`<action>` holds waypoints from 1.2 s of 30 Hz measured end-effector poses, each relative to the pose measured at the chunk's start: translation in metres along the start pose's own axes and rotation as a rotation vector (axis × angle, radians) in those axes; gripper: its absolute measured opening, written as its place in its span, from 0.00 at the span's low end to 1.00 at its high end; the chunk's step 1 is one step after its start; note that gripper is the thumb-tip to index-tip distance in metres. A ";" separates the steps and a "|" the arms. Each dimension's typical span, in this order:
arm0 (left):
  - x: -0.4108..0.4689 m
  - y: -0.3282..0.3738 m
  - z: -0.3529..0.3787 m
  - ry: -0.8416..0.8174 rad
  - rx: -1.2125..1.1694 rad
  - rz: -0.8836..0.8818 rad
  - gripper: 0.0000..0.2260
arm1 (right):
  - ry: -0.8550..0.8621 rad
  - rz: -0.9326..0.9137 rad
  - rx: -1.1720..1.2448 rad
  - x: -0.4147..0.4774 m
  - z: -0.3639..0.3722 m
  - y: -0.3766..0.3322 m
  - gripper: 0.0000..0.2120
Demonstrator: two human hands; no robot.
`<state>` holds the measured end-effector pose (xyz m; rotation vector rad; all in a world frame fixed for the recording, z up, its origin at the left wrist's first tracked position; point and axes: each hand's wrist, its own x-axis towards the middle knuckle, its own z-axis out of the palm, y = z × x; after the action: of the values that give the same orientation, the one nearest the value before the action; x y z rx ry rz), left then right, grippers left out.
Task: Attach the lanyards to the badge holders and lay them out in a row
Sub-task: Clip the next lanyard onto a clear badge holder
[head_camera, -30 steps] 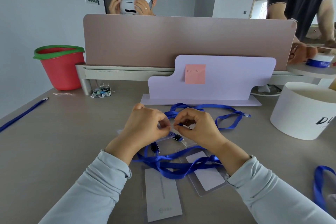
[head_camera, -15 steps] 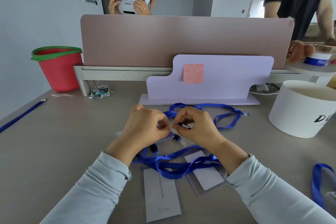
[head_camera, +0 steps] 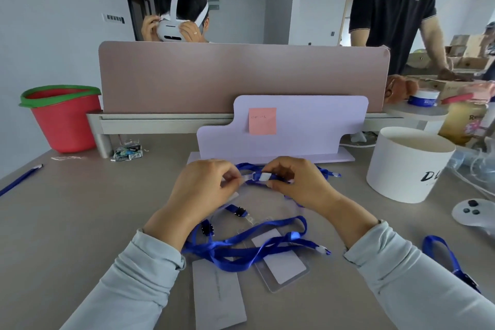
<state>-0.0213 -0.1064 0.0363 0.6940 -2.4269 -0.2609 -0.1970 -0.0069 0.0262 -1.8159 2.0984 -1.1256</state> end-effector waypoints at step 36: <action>0.012 0.178 0.097 -0.107 -0.044 0.153 0.12 | -0.038 0.708 -0.255 -0.219 -0.097 0.097 0.16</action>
<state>-0.1618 0.0396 0.0242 0.4832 -2.5526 -0.2960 -0.2716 0.2311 -0.0413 -0.9763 2.6192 -0.6515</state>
